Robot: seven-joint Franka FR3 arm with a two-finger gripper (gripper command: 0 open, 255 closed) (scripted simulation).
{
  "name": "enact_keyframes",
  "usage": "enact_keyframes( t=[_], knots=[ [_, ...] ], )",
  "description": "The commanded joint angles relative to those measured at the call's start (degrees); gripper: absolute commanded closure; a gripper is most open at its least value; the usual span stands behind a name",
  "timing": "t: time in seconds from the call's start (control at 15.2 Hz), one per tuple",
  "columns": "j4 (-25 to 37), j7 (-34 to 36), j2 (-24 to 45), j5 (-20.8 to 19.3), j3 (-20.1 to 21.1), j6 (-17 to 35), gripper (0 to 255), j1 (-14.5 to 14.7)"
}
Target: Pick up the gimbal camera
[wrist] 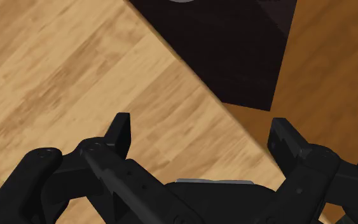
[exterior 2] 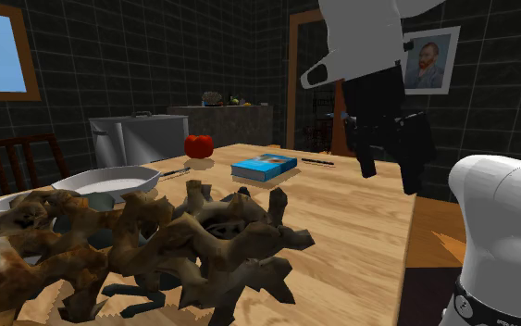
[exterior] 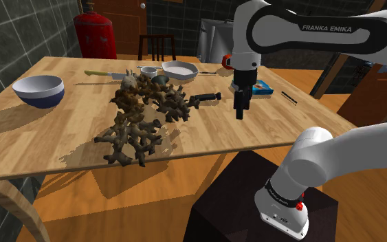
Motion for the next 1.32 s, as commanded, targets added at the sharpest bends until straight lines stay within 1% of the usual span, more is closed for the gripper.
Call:
enact_keyframes(
  t=[0.0,0.33,0.66,0.99,1.25],
  knots=[
    [0.0,0.0,0.0,0.0,0.0,0.0,0,0.0],
    [0.9,-11.9,5.4,-6.4,-5.1,6.4,0,-0.1],
    [3.8,-23.1,12.6,-11.1,-9.7,13.3,0,0.1],
    [8.6,-33.8,21.0,-13.5,-13.6,19.9,0,0.6],
    [13.8,-42.3,28.3,-13.8,-16.0,24.6,0,1.2]
  ],
)
